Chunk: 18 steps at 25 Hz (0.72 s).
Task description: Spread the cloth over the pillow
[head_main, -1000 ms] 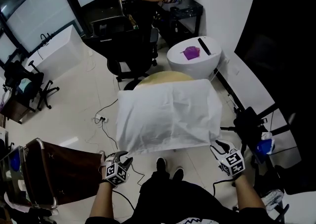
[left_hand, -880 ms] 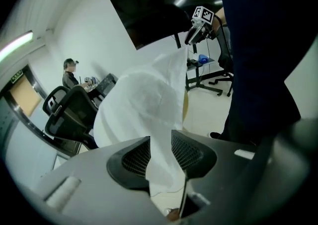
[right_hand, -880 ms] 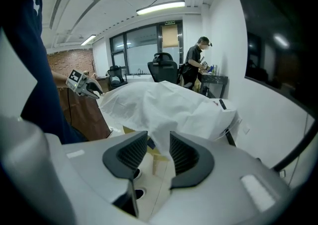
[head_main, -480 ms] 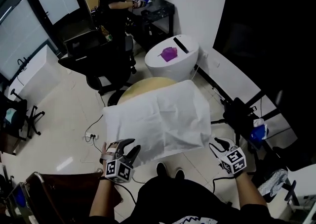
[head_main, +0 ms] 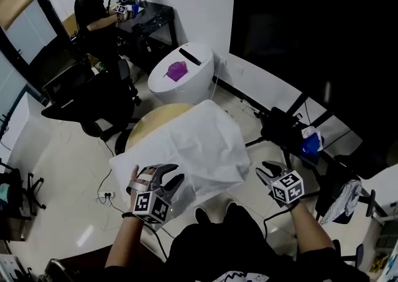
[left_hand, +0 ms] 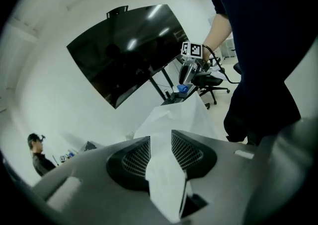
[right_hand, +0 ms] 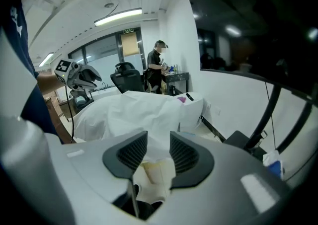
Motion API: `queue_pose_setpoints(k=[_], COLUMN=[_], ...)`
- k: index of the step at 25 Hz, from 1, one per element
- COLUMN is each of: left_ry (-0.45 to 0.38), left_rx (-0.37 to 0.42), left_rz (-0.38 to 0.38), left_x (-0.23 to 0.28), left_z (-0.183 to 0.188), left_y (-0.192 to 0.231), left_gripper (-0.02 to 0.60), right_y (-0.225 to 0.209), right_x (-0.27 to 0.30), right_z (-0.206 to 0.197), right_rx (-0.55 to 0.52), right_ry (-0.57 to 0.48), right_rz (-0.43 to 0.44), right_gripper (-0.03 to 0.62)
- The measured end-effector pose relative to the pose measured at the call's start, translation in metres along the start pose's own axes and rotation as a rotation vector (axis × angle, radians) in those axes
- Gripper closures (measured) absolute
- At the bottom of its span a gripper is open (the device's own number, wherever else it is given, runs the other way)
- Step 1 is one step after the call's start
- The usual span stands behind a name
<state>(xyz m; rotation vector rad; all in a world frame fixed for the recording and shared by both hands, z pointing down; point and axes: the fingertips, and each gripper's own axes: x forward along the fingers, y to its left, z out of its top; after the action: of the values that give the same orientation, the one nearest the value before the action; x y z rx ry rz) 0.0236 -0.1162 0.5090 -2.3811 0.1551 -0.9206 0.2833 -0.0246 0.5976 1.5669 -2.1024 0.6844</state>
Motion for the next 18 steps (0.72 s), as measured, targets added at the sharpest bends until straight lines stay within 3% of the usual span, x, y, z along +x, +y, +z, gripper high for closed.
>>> queue_pose_setpoints(k=[8,13,18], left_ry=[-0.037,-0.024,0.008], left_rx=[0.174,0.151,0.158], left_rz=[-0.094,-0.213,-0.334], left_x=[0.071,0.134,0.188], left_z=[0.072,0.097,0.109], left_y=[0.040,0.037,0.012], left_gripper=[0.459,0.459,0.459], right_y=[-0.046,-0.061,-0.059], right_x=[0.017,0.036,0.058], right_z=[-0.023,-0.040,-0.056], right_rx=[0.023,0.013,-0.070], right_ry=[0.046,0.090,0.150], right_rz=[0.012,0.065,0.137], right_gripper=[0.442,0.442,0.442])
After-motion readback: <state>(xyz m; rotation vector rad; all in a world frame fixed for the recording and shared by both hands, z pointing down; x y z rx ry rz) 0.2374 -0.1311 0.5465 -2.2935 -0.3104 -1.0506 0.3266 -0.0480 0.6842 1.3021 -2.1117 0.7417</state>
